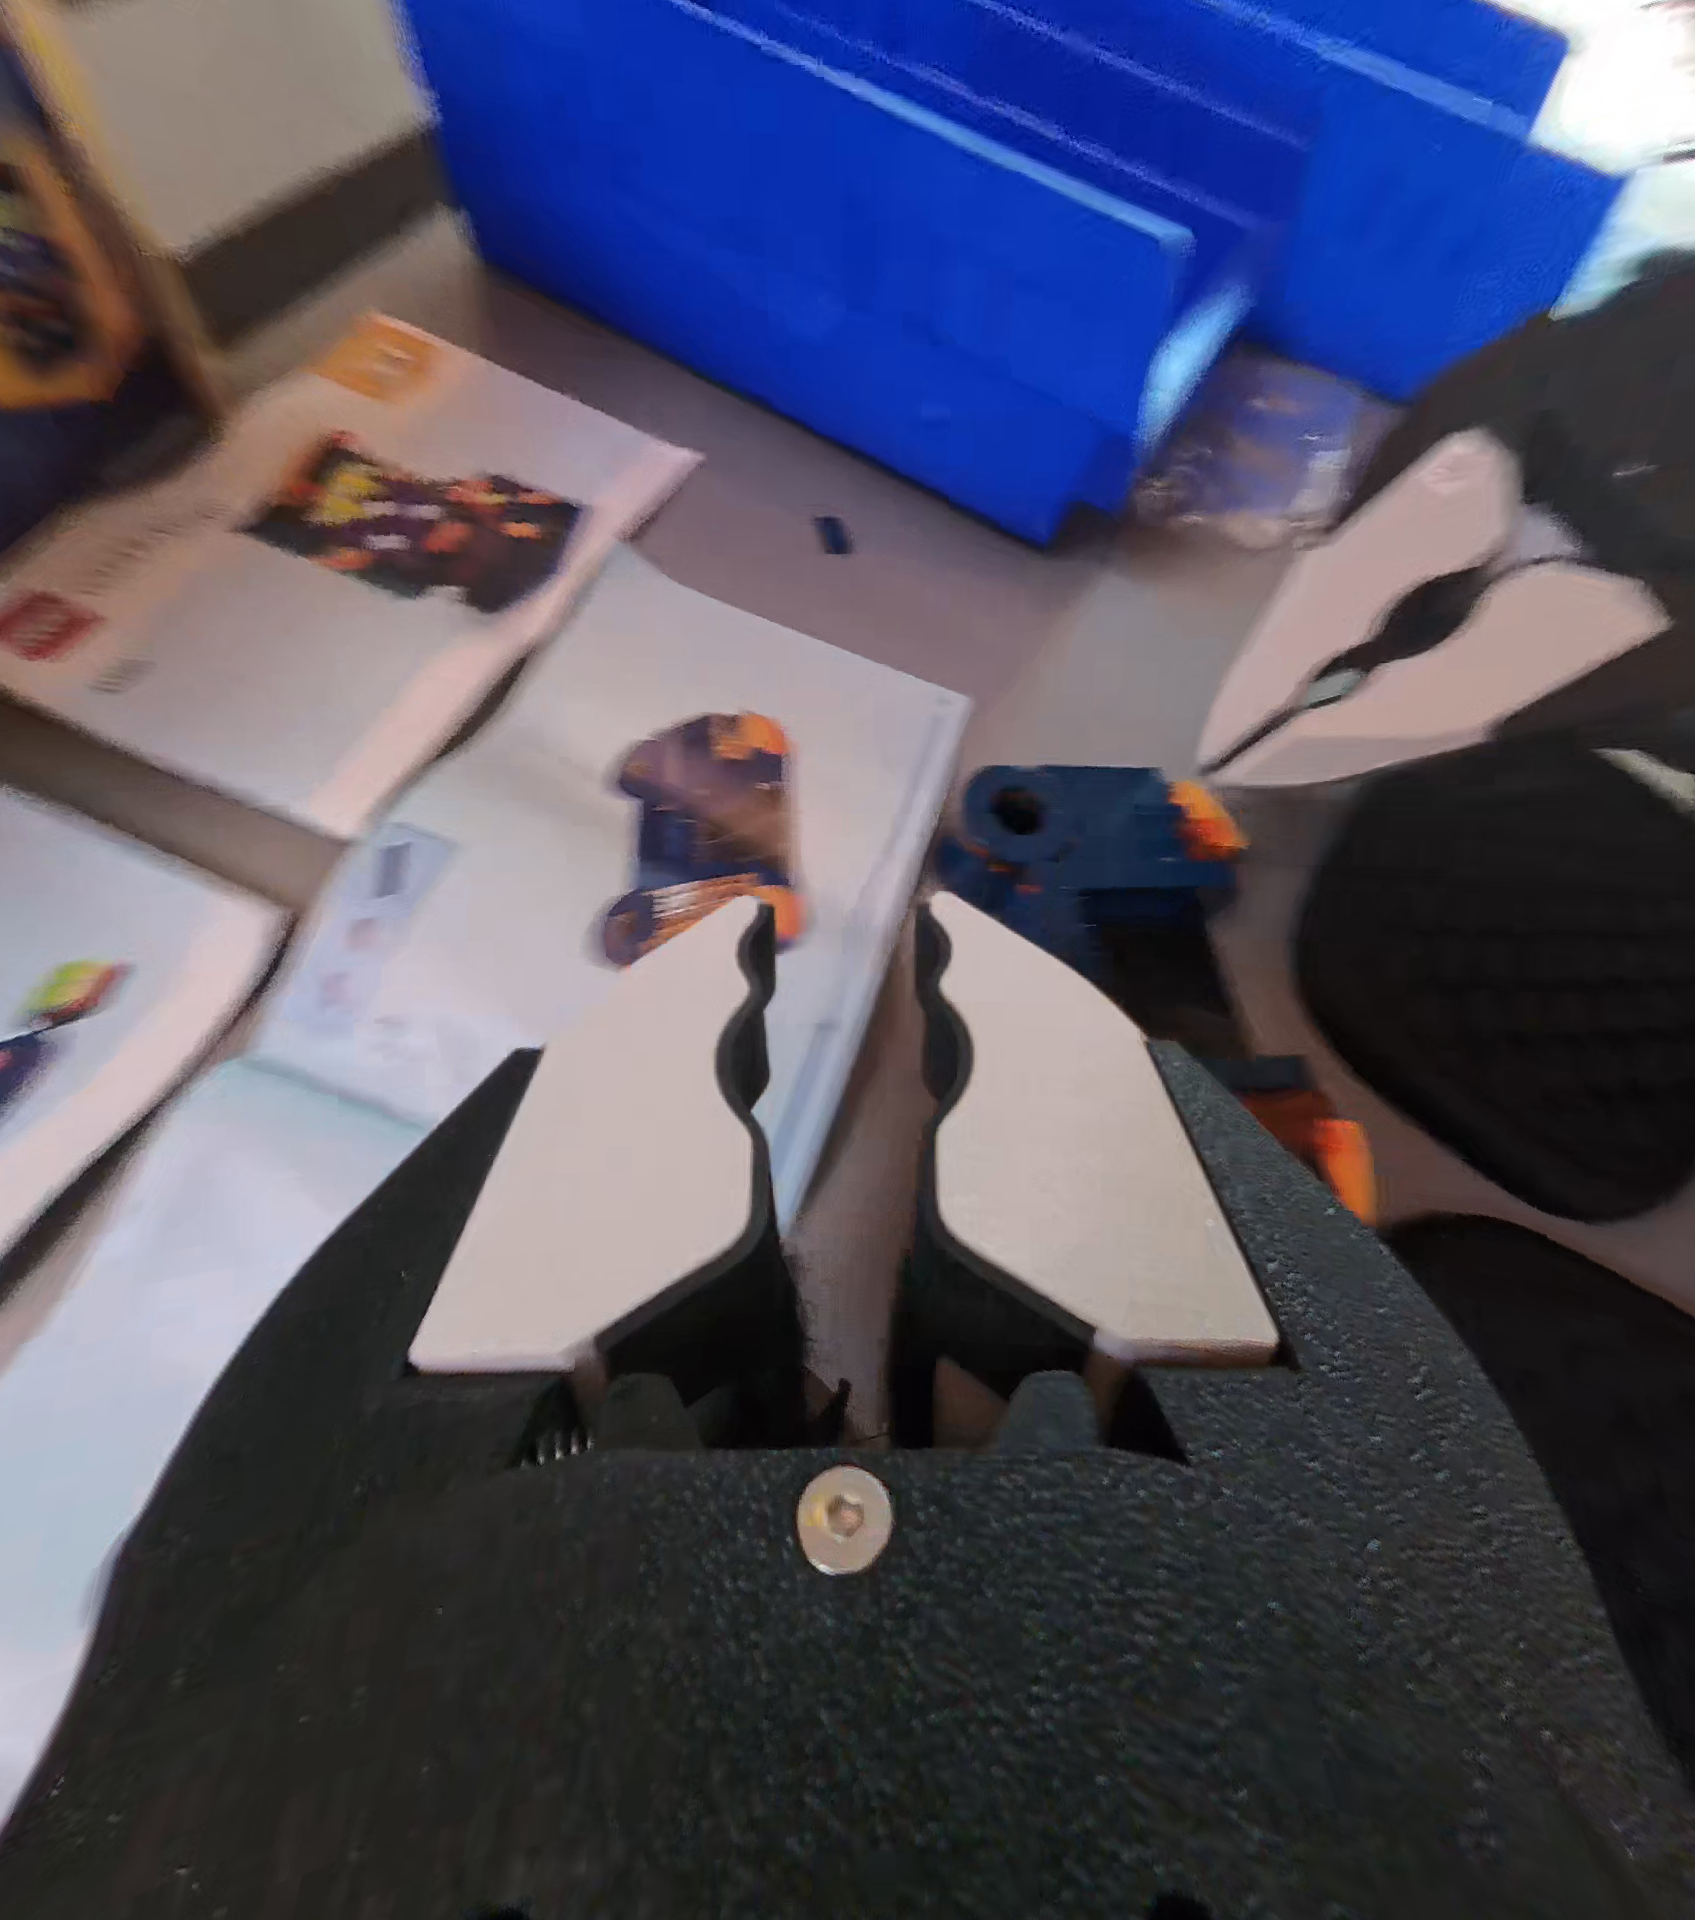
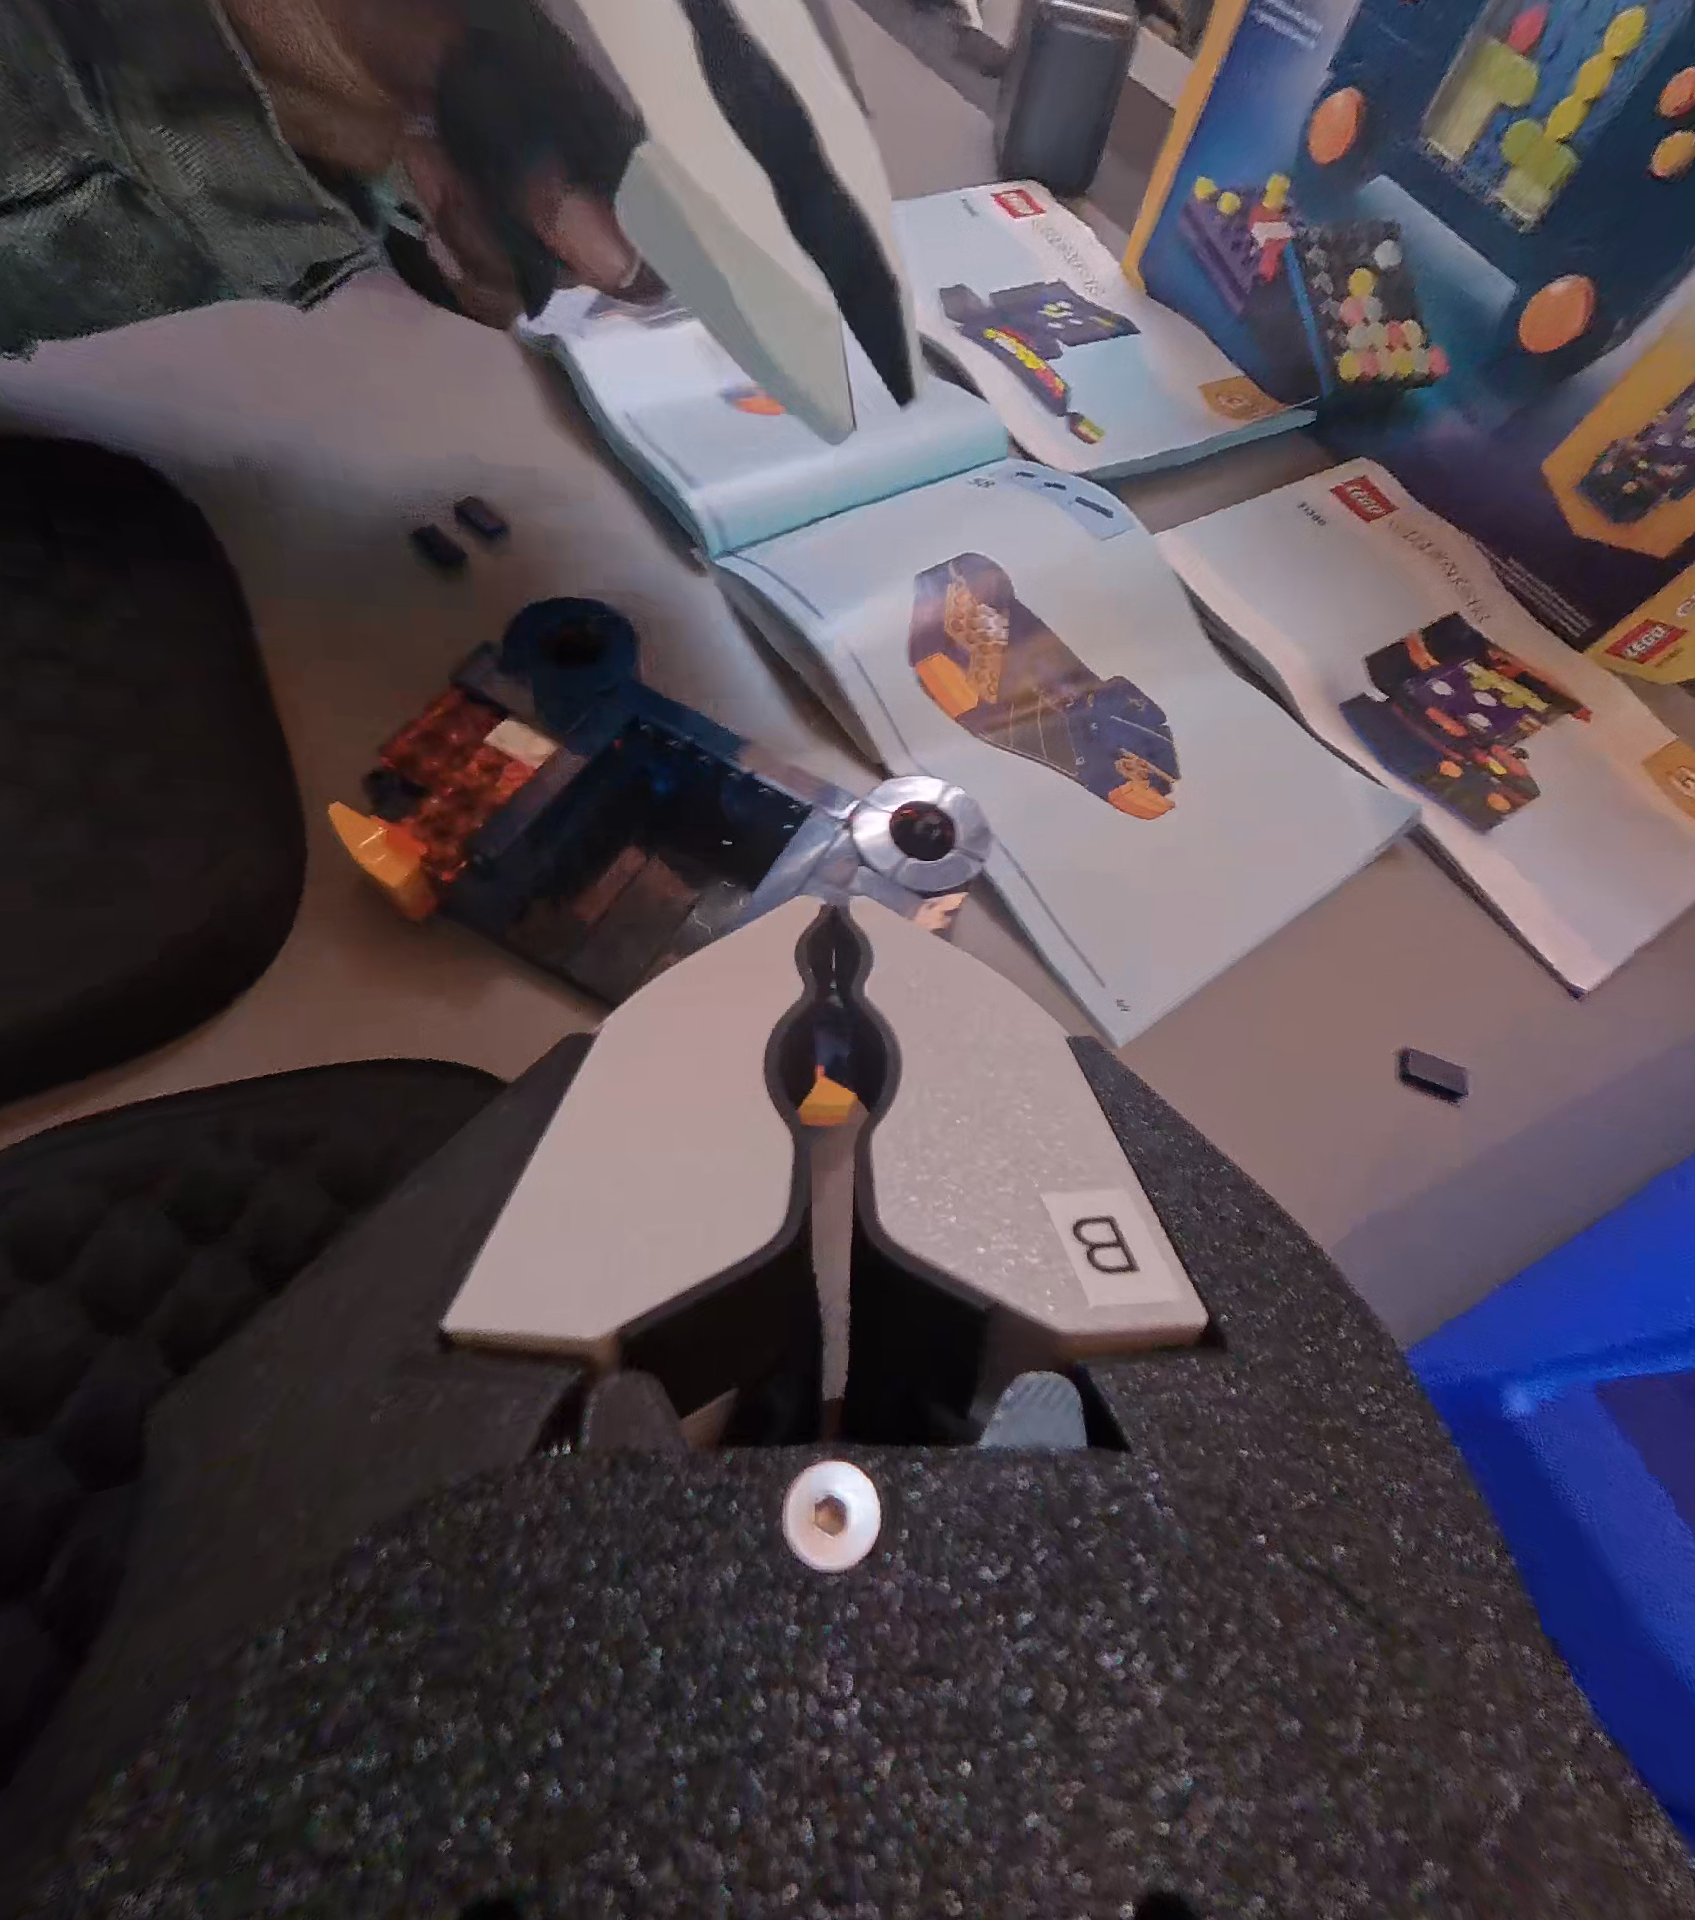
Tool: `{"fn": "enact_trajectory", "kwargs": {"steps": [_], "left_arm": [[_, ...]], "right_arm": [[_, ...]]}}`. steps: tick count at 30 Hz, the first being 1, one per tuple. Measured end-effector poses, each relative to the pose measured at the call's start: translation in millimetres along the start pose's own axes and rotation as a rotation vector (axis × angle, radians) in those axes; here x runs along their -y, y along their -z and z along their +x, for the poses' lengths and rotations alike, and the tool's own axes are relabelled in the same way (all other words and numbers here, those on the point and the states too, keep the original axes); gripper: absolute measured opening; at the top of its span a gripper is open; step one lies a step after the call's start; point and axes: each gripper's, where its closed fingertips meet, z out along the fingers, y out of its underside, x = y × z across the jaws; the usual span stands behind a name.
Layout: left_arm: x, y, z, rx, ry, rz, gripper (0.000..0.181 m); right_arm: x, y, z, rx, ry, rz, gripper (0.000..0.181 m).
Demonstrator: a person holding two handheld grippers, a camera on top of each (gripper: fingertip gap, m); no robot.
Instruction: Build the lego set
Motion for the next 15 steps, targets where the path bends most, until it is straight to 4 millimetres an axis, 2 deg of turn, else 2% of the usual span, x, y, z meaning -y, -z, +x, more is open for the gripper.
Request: {"fn": "enact_trajectory", "kwargs": {"steps": [2,3,4,7,9,11,12,15], "left_arm": [[-11,4,-30,0.180,-0.027,-0.043,0.025],[-18,4,-37,0.221,-0.033,-0.079,0.028],[-22,3,-42,0.241,-0.033,-0.101,0.030],[-28,-11,-41,0.238,-0.024,-0.097,0.031],[-42,-21,-39,0.235,-0.041,-0.180,0.029],[-57,-25,-41,0.265,-0.081,-0.274,0.026],[-55,-27,-37,0.253,-0.087,-0.263,0.018],[-57,-27,-35,0.240,-0.068,-0.281,0.013]], "right_arm": [[4,0,14,-0.050,-0.036,-0.013,0.000],[7,0,23,-0.081,-0.064,-0.019,0.003],[12,-1,31,-0.097,-0.100,-0.016,0.022],[32,-9,56,-0.126,-0.247,0.017,0.046],[46,-19,73,-0.147,-0.342,0.045,0.052],[39,-35,86,-0.157,-0.397,-0.051,0.059],[31,-43,88,-0.150,-0.410,-0.113,0.061],[4,-65,82,-0.100,-0.462,-0.265,0.060]]}}
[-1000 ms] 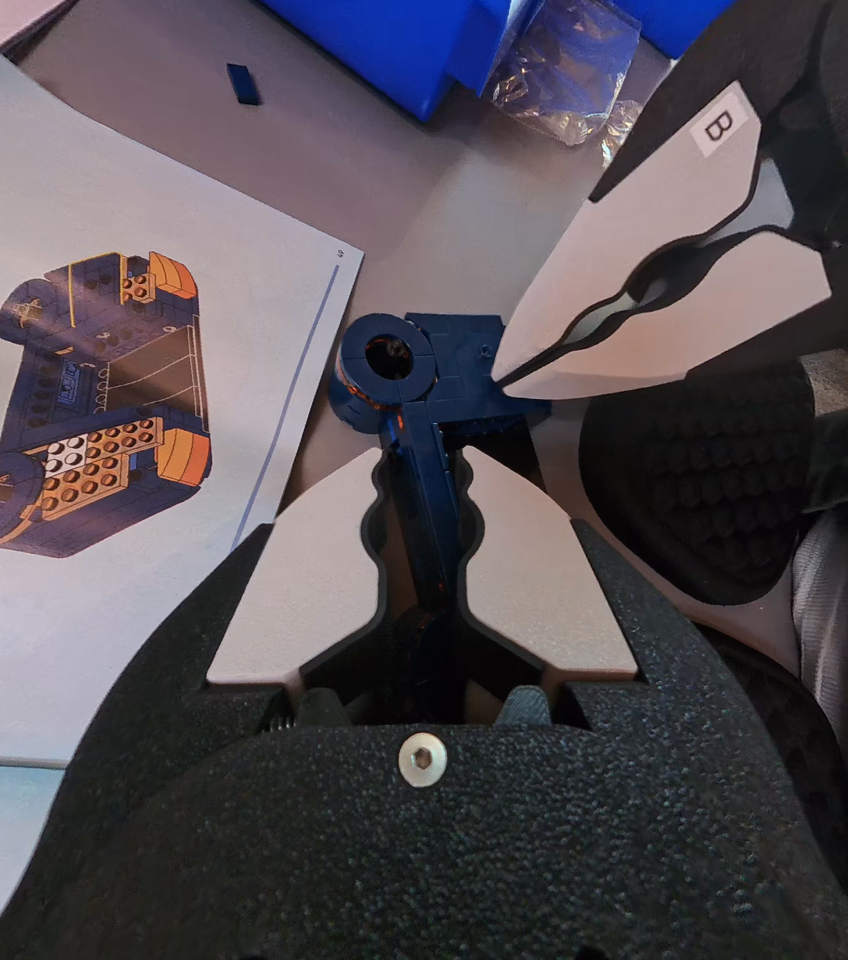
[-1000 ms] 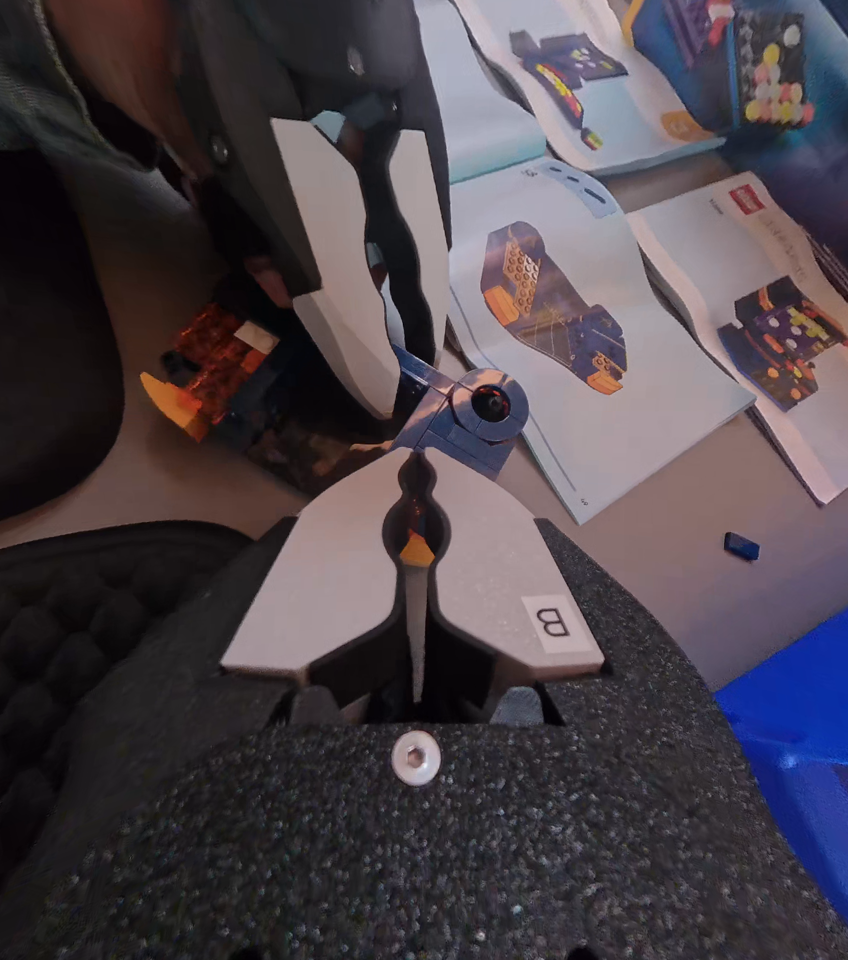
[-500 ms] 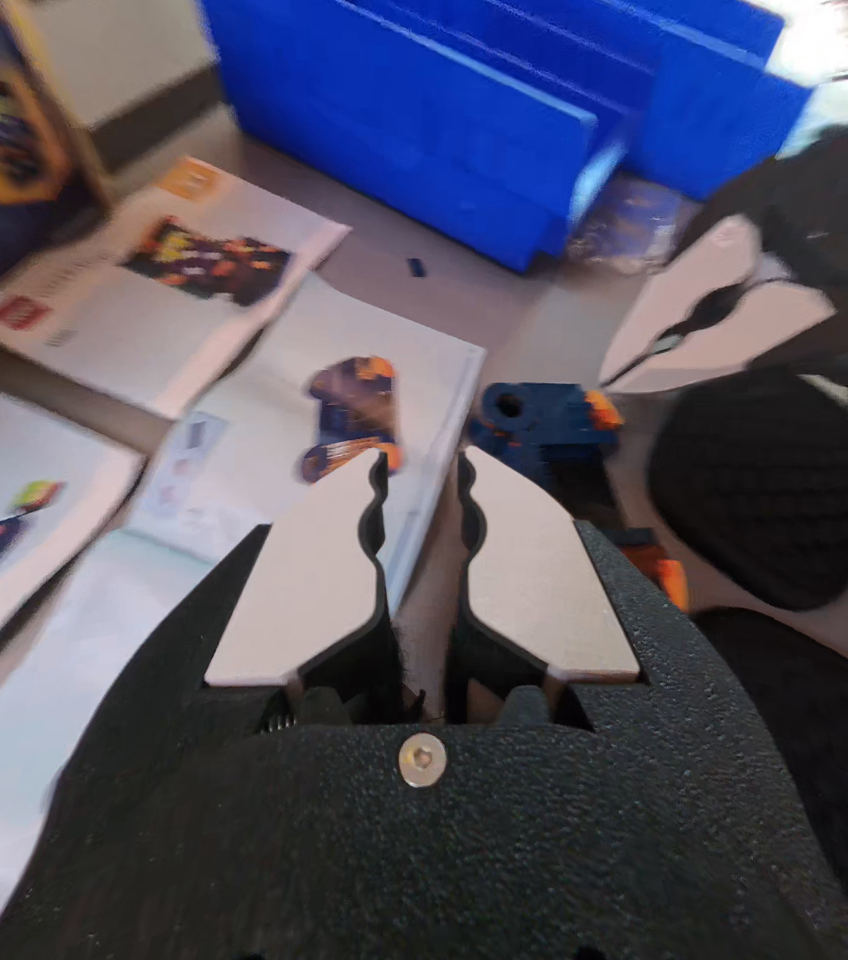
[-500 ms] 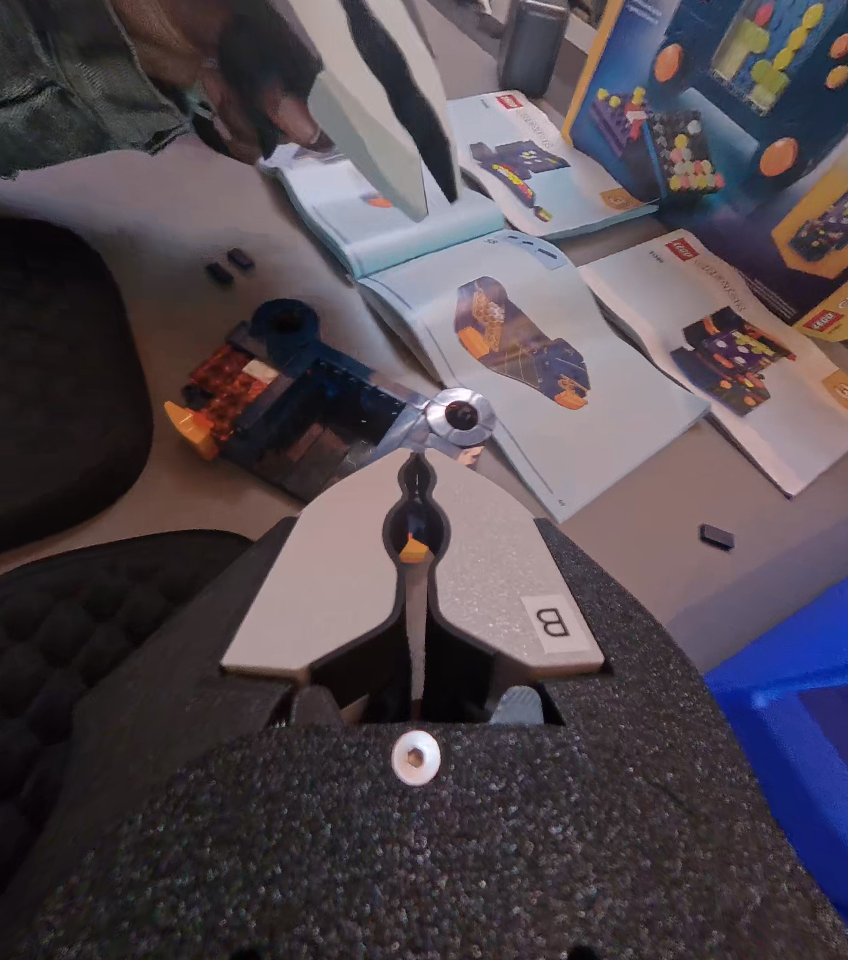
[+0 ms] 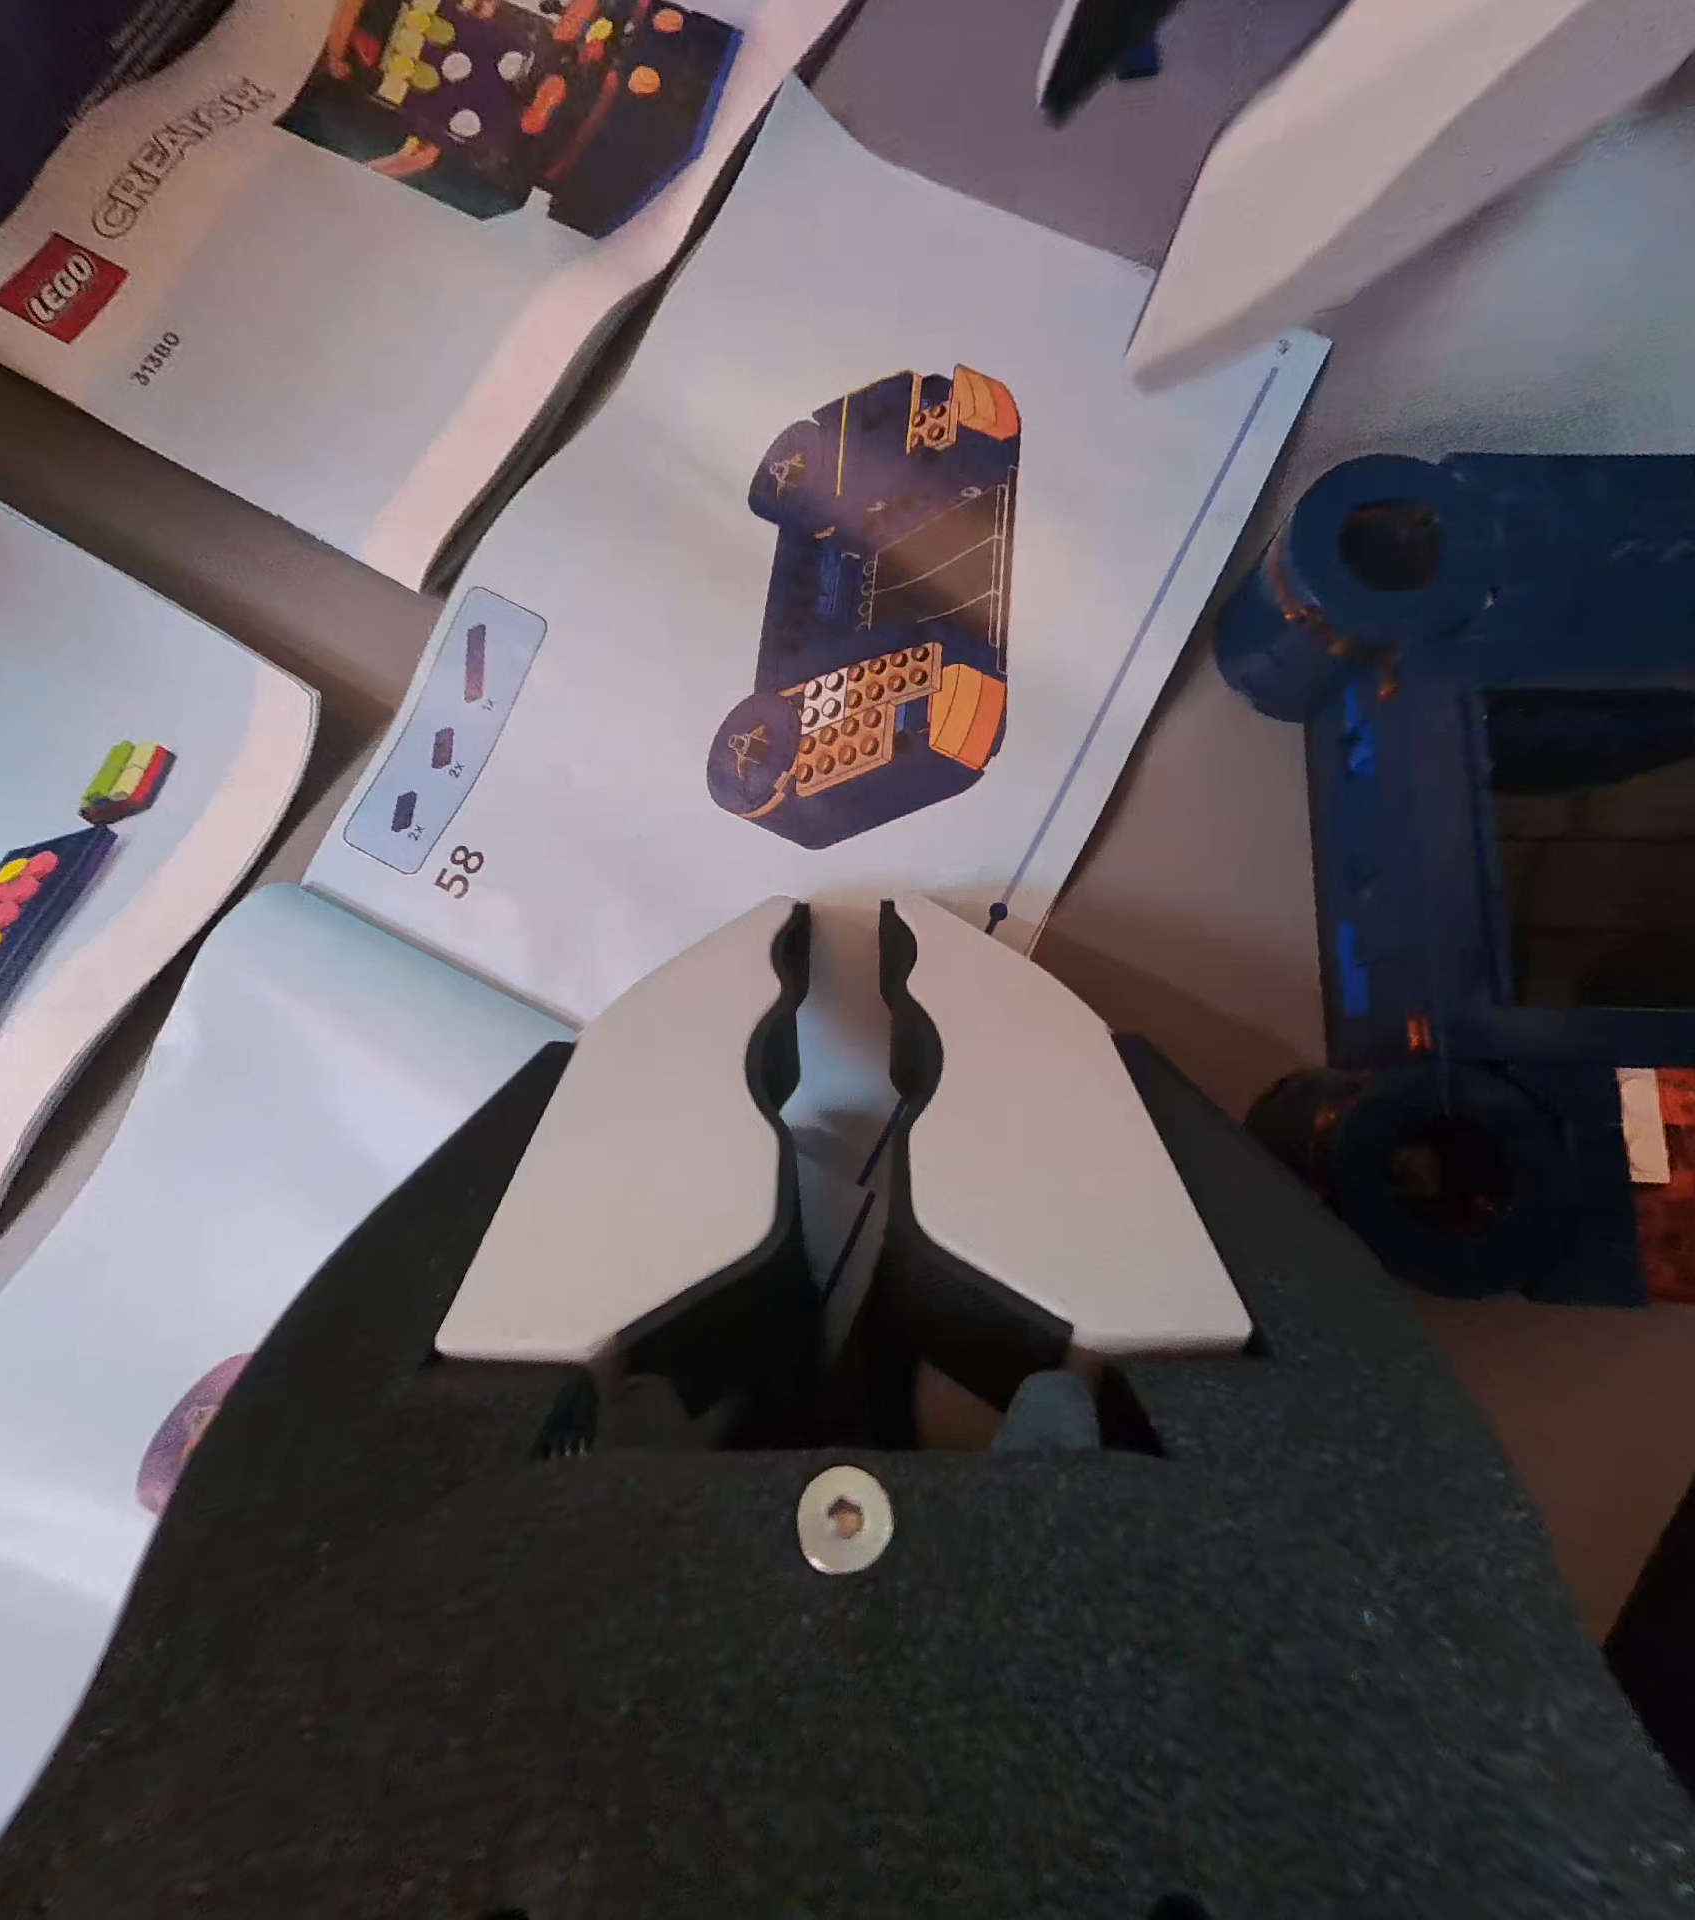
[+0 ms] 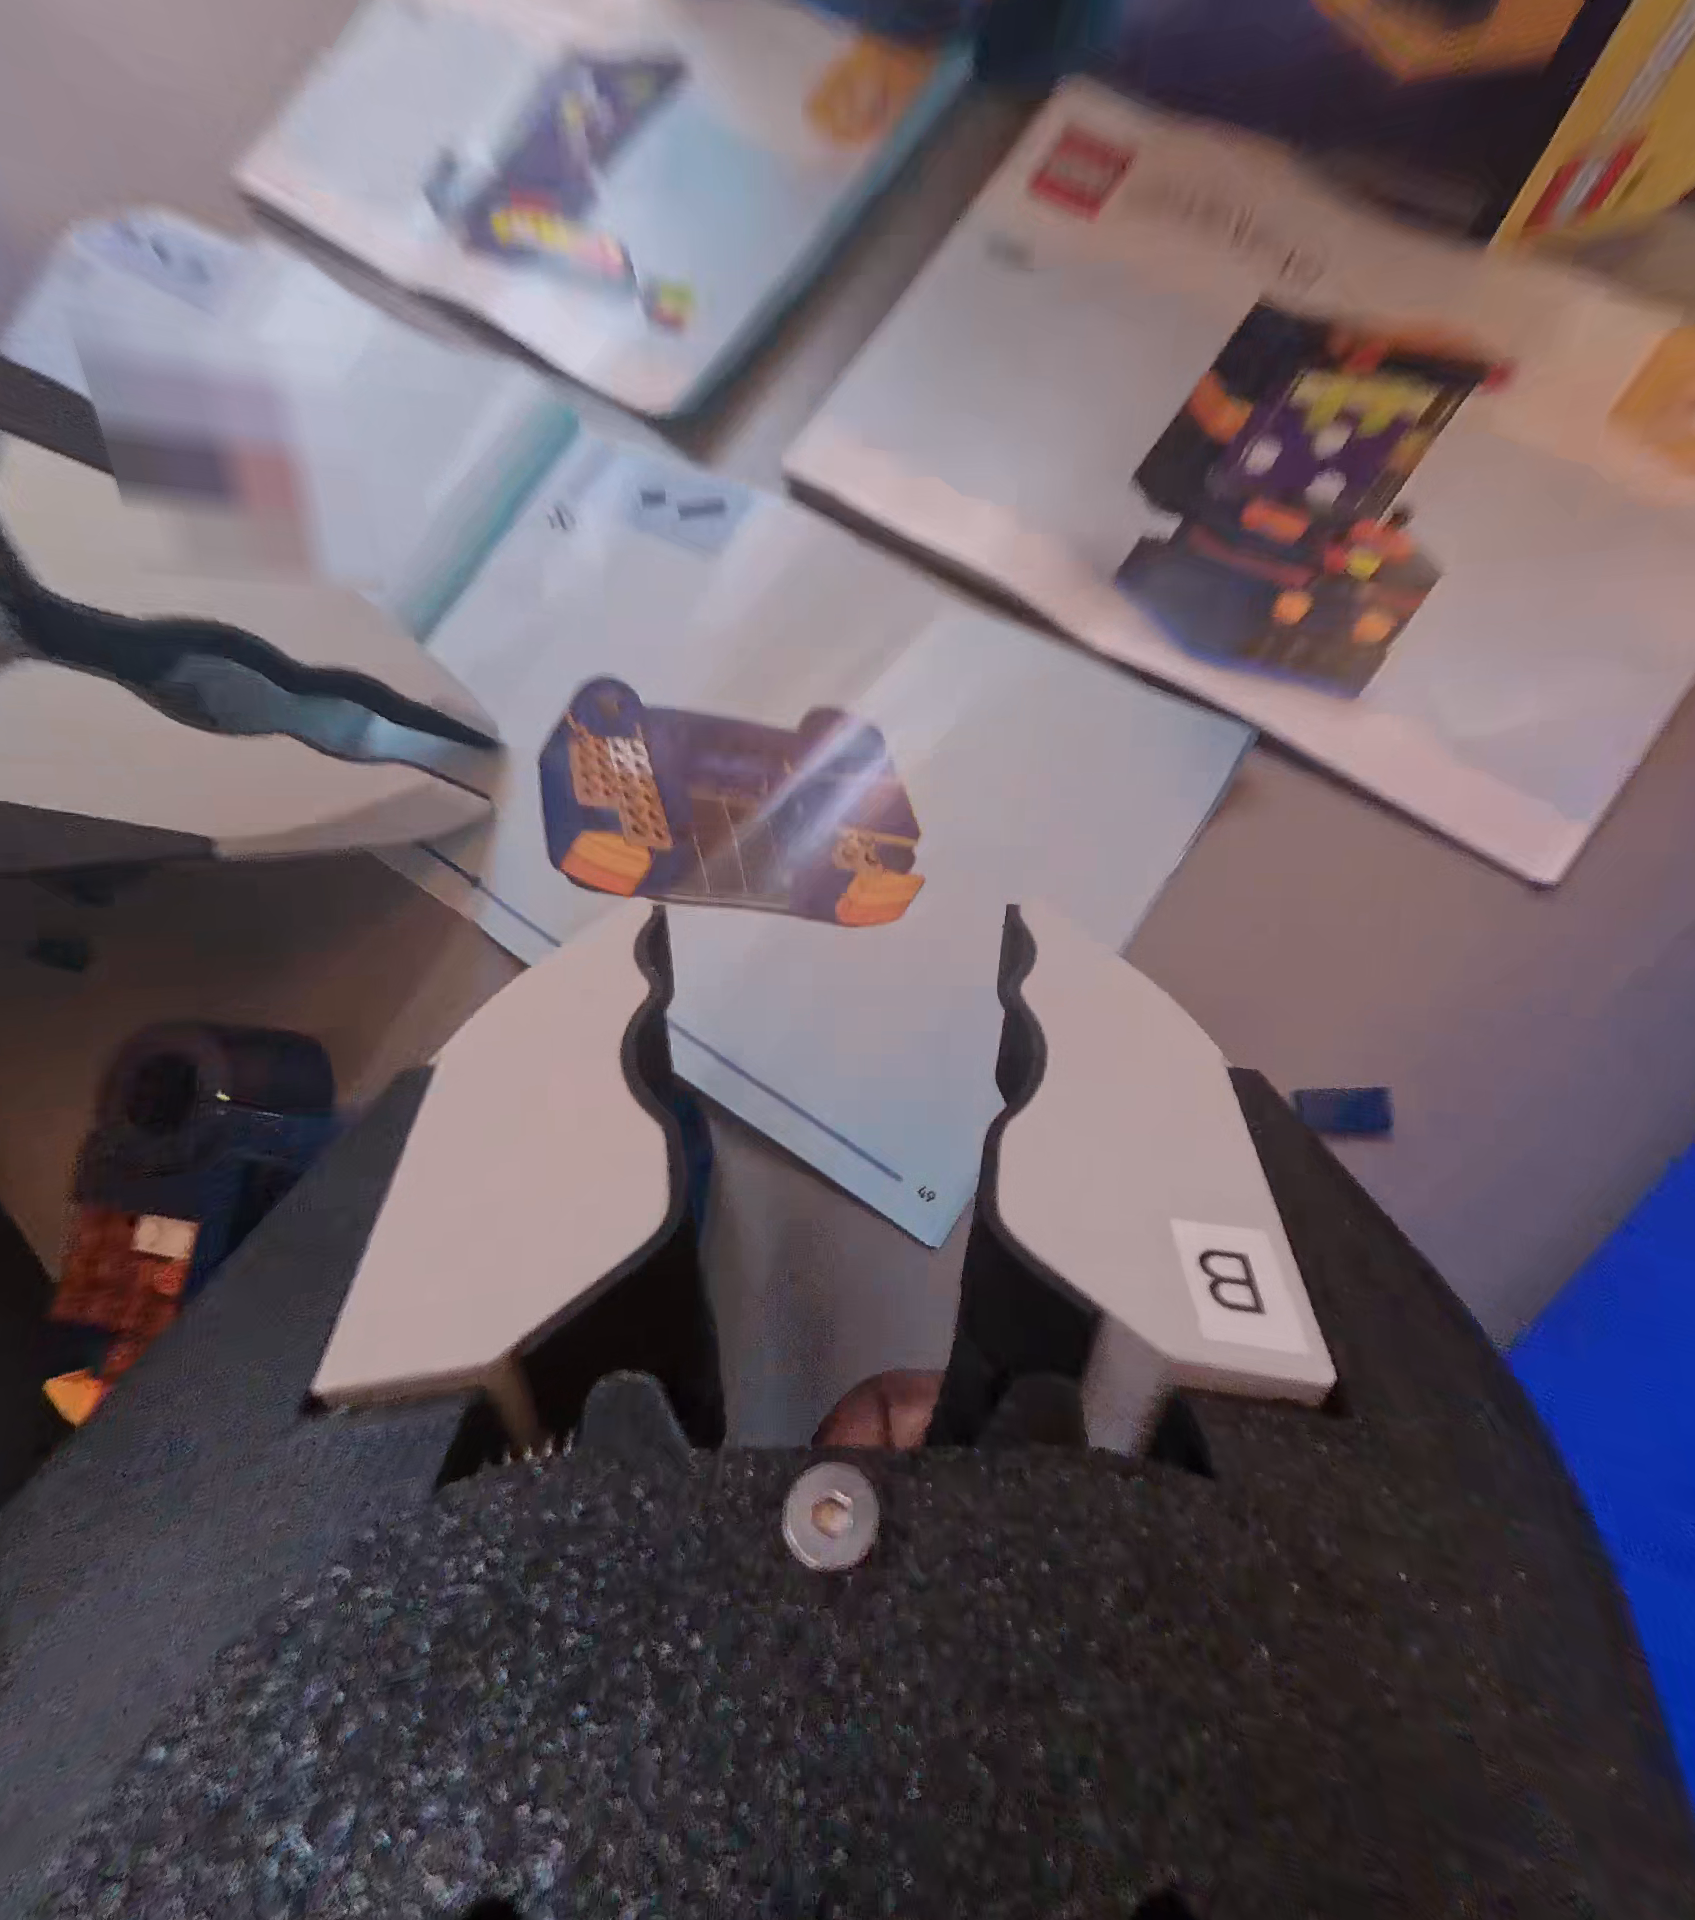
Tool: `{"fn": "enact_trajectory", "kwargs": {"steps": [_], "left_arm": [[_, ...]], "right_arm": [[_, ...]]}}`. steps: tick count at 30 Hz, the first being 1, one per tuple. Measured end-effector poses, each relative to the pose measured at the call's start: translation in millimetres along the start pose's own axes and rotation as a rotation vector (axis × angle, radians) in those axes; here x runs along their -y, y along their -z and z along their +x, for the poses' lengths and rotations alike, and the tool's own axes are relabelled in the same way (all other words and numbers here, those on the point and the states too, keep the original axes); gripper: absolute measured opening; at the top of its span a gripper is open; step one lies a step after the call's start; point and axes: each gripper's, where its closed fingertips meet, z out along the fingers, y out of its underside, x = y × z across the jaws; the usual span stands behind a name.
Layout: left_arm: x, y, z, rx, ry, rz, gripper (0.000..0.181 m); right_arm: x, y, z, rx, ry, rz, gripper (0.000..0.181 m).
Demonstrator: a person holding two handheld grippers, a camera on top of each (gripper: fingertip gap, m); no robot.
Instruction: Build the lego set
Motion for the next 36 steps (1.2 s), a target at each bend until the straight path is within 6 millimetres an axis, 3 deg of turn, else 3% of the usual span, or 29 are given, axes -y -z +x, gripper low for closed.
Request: {"fn": "enact_trajectory", "kwargs": {"steps": [4,7,14,19,25,28,33,36], "left_arm": [[0,0,0,-0.009,0.011,0.009,0.012],[0,0,1,-0.007,0.004,0.007,0.011],[0,-1,2,-0.015,0.009,0.011,0.010],[0,0,1,-0.004,-0.011,0.006,0.010],[20,17,4,-0.062,-0.004,0.126,0.036],[28,19,11,-0.087,-0.038,0.165,0.047],[40,15,20,0.026,-0.262,0.213,0.060],[57,25,17,0.087,-0.240,0.310,0.069]], "right_arm": [[-18,-24,12,-0.069,0.046,-0.096,0.059],[-21,-25,13,-0.135,0.146,-0.133,0.054],[-21,-26,6,-0.116,0.167,-0.183,0.042],[-18,-30,1,-0.111,0.216,-0.178,0.009],[-16,-32,-5,-0.079,0.250,-0.177,0.000],[-2,-24,-11,-0.078,0.252,-0.106,0.000],[34,-5,-35,0.013,0.223,0.031,0.000],[55,5,-52,0.051,0.236,0.116,0.000]]}}
